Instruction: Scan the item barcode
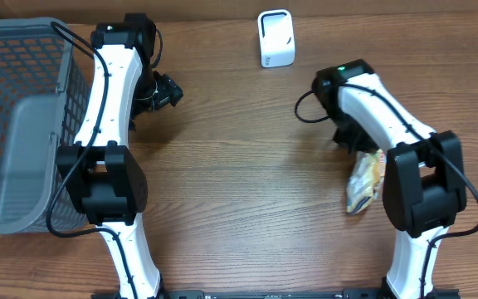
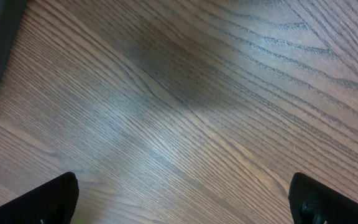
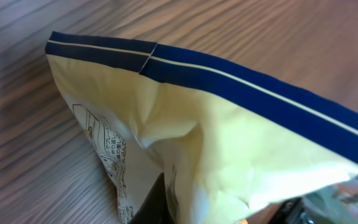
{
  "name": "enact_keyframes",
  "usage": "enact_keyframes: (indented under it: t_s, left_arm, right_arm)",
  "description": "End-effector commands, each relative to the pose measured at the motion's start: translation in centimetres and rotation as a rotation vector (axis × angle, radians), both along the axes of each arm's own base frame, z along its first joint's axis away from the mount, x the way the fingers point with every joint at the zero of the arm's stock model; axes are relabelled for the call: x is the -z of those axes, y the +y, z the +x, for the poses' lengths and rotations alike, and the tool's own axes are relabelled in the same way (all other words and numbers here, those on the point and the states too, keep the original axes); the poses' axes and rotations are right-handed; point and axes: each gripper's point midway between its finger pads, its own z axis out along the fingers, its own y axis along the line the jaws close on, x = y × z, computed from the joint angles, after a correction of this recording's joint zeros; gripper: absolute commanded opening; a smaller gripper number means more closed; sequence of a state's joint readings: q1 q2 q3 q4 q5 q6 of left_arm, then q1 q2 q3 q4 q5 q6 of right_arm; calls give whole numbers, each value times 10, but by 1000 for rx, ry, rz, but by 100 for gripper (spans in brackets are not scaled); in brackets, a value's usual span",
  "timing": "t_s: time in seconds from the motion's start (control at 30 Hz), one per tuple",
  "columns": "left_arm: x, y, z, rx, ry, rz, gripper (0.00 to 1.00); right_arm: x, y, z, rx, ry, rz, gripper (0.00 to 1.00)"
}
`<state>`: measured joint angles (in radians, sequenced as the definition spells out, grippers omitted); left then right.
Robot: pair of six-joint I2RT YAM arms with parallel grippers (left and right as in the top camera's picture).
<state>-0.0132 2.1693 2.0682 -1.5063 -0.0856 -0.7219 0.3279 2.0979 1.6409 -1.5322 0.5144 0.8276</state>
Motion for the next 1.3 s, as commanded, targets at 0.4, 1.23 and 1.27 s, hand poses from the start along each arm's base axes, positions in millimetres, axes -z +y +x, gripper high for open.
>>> enact_keyframes:
  t_s: [0.4,1.23,1.27]
  left_arm:
    - [-15,-3,3,27,-41,-2,100]
    - [-15,-3,3,27,-41,-2,100]
    - [-15,-3,3,27,-41,-2,100]
  right_arm:
    - [13,105,-14,-163,-49,158,21]
    - [18,190,-49,-815,147,189,100]
    - [20,188,-52,-814,149,168,100]
